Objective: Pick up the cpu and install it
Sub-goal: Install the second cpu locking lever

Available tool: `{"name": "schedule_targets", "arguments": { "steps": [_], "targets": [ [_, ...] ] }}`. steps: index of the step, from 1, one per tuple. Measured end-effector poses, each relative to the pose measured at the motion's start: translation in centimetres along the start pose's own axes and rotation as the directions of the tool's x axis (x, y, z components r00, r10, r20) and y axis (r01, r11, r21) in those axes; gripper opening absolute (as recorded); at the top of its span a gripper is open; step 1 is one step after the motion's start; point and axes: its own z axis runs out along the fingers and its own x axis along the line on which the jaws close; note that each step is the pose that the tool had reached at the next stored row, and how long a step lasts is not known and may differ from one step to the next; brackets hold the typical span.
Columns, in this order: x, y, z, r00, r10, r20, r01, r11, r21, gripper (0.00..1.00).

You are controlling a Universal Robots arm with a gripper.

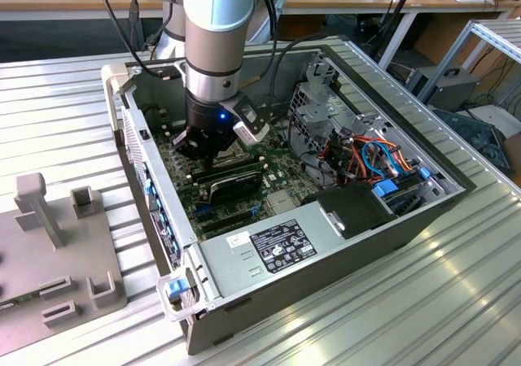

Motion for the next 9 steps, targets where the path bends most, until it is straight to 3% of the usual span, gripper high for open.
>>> {"name": "schedule_targets", "arguments": {
  "steps": [4, 9],
  "targets": [
    [-0.03, -0.01, -0.8, 1.0, 0.0, 0.0, 0.0, 1.0, -0.0001, 0.11],
    [0.1, 0.01, -0.8, 1.0, 0.0, 0.005, 0.0, 1.0, 0.0004, 0.11]
  ]
}}
